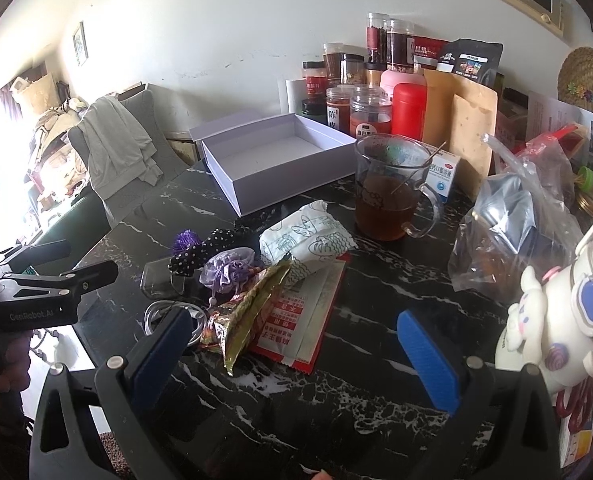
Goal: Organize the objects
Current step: 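Reach left gripper to black square case while right gripper reaches gold snack packet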
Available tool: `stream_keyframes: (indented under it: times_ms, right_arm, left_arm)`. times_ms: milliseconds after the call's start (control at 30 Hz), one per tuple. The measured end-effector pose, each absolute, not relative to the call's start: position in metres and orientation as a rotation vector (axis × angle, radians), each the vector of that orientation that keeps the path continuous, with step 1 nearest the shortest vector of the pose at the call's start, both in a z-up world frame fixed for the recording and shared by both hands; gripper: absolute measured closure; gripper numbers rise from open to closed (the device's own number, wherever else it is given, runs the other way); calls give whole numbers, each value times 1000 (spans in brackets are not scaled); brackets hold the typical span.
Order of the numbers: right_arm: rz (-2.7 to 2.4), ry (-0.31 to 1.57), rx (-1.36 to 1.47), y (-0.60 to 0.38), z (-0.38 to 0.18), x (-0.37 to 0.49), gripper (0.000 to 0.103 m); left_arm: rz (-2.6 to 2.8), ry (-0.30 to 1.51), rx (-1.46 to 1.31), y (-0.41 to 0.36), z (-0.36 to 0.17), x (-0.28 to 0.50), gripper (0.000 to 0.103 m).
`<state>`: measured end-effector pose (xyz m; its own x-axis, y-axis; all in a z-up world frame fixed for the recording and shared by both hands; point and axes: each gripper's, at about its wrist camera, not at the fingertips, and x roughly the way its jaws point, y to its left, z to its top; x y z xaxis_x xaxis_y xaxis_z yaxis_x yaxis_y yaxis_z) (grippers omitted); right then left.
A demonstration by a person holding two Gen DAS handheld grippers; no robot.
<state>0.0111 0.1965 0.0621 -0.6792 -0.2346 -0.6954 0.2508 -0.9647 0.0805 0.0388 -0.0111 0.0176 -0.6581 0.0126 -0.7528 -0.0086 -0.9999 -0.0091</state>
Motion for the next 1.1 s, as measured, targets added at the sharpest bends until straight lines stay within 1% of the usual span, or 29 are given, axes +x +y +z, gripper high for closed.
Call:
stream_keyframes:
  times_ms: [667,1100]
  right_arm:
    - [-2648,22,1090,196,55,28,1]
    - [-2614,9,1138,192,36,35,1]
  left_arm:
    - [2838,-2,-1299,-6,17,56,2]
    - [2785,-35,-1339,-8,-2,62,2]
